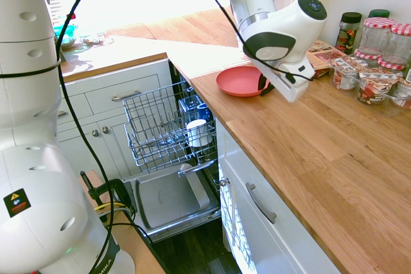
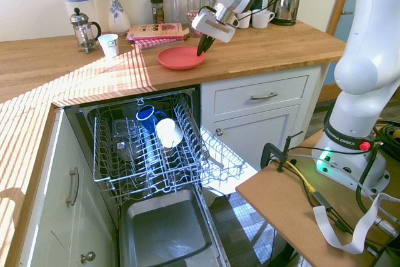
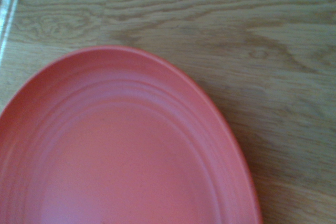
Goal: Put the plate in the dishwasher
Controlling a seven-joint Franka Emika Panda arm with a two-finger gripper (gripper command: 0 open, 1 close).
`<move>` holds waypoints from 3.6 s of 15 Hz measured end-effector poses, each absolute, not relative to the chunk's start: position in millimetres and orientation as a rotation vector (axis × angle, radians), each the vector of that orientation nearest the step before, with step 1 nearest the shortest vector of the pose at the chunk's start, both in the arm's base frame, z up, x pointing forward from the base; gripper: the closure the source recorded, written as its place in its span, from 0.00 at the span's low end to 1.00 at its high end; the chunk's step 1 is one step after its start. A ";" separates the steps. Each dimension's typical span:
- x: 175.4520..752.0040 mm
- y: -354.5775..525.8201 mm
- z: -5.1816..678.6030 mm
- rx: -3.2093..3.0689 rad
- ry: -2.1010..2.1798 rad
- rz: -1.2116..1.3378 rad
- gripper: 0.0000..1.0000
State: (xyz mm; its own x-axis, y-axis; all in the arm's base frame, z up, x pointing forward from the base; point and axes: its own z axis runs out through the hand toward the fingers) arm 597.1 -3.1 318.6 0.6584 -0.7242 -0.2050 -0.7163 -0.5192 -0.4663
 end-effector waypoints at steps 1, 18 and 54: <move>601.0 3.1 326.2 -2.367 1.102 -0.034 1.00; 454.9 518.3 428.1 -3.237 0.322 -0.915 1.00; 397.8 623.0 223.4 -3.749 -0.439 -0.681 0.00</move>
